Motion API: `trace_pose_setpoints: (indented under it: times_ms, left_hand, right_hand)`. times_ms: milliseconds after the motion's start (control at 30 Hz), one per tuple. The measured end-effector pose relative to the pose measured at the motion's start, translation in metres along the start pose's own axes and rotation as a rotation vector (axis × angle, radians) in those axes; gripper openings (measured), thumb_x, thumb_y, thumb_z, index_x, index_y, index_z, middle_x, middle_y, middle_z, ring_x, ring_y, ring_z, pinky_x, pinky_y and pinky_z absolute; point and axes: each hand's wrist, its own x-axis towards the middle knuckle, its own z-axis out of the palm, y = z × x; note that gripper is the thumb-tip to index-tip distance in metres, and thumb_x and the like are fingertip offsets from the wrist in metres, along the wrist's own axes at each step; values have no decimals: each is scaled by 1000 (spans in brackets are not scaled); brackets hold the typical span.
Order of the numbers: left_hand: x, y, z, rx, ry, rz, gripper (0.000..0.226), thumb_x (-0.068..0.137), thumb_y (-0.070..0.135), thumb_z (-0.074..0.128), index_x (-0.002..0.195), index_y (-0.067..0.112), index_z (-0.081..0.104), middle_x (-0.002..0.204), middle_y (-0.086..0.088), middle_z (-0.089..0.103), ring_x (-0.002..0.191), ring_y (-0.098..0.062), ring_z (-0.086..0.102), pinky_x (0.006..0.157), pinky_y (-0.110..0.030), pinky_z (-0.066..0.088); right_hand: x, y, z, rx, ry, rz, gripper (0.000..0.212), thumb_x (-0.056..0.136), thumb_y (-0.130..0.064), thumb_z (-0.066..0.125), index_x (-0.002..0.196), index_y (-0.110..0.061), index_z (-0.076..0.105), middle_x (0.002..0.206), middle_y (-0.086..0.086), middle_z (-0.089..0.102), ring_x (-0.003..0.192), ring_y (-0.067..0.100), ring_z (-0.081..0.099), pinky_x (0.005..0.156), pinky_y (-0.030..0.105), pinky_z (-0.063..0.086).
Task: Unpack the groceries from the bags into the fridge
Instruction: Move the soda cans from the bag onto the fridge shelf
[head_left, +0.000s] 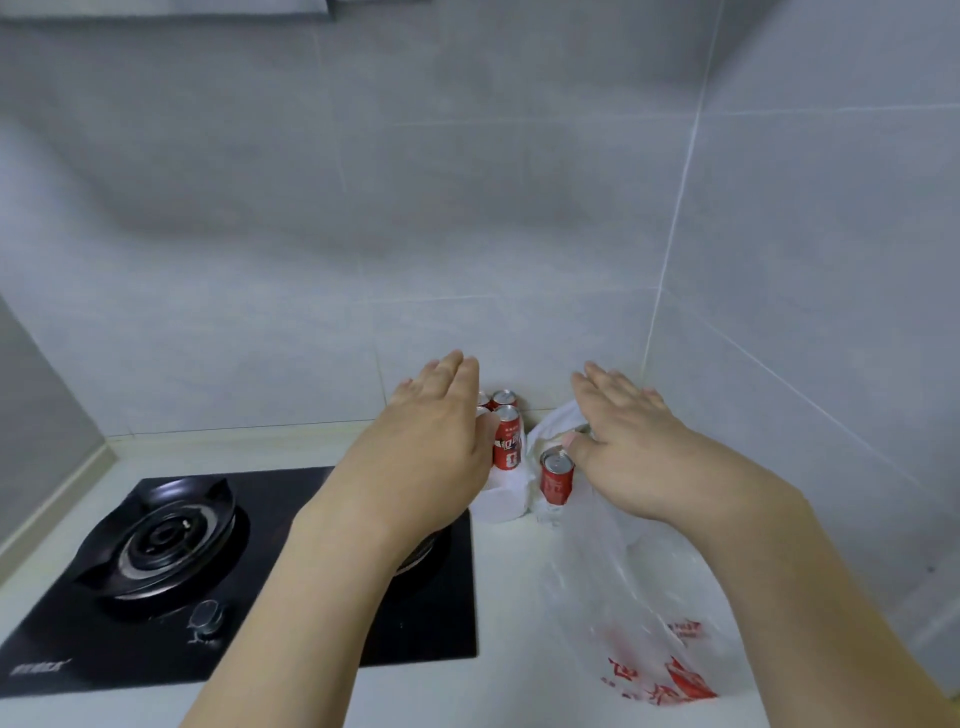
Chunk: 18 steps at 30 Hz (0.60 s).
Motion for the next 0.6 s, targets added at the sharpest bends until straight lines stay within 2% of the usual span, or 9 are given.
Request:
trace_pose_setpoints:
  times_ms: [300,600]
  left_hand:
    - [81,-13,41,-29,-57,-36,61,106,37,26,157,15,2,165,1,-1,150,-12,-2,118,-24,1]
    - [142,-53,81,-119,-168,-191,61,105,36,31,157,16,6,165,3,3,150,-9,2,116,-22,5]
  right_hand:
    - [76,43,13,24,-76,-2,62,105,-31,27,156,-18,-5,162,-2,-17,149,12,-14,119,32,-9]
    - [170,68,45,44,-235,-62,64,104,-33,27,156,-16,-5,163,-1,-15,150,15,-11,120,33,-6]
